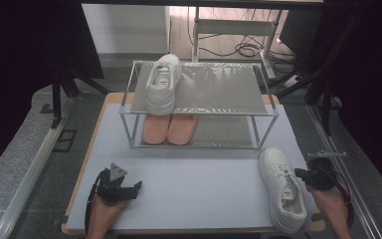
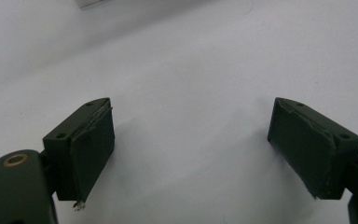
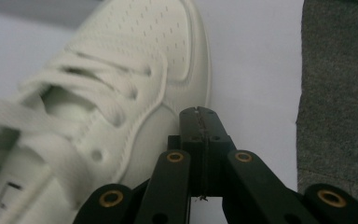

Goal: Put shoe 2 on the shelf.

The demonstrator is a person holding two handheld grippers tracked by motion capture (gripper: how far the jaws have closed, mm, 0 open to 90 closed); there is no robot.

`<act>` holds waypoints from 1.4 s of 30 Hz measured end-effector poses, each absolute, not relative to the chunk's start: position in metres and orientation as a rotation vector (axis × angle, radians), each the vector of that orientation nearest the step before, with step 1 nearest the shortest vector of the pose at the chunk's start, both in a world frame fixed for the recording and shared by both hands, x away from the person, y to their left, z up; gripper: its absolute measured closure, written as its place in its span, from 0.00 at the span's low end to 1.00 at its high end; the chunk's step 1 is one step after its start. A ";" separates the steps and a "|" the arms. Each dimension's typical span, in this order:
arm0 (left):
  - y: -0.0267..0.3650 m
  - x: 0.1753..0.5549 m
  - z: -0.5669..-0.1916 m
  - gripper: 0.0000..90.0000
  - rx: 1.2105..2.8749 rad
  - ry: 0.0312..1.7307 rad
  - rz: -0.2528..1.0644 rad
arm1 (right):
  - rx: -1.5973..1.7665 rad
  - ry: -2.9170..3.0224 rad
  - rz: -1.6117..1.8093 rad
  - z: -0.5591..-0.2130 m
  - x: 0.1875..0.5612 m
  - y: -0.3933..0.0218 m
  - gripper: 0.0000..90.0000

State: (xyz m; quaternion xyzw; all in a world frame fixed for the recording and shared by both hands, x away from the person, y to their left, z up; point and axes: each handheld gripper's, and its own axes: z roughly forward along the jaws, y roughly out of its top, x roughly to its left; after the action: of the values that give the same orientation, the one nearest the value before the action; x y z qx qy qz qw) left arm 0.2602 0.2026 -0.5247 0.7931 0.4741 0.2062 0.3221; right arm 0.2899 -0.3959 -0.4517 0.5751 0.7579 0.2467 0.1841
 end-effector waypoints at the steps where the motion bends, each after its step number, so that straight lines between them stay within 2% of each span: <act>1: 0.203 0.260 -0.525 0.16 2.083 1.245 0.541 | 1.629 2.136 0.689 -0.455 0.288 -0.397 1.00; 7: 0.203 0.260 -0.524 0.16 2.087 1.244 0.542 | 1.657 2.148 0.673 -0.464 0.281 -0.401 1.00; 22: 0.203 0.260 -0.525 0.16 2.079 1.247 0.540 | 1.605 2.180 0.719 -0.462 0.282 -0.380 1.00; 34: 0.202 0.260 -0.525 0.16 2.078 1.248 0.540 | 1.635 2.210 0.730 -0.465 0.275 -0.384 1.00; 42: 0.203 0.260 -0.525 0.16 2.079 1.247 0.540 | 1.594 2.254 0.762 -0.465 0.277 -0.364 1.00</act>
State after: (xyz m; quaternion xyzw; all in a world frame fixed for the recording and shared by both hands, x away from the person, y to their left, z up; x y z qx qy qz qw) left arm 0.2603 0.2025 -0.5248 0.7923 0.4752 0.2056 0.3229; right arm 0.2771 -0.3640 -0.4655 0.5514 0.7794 0.2634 0.1385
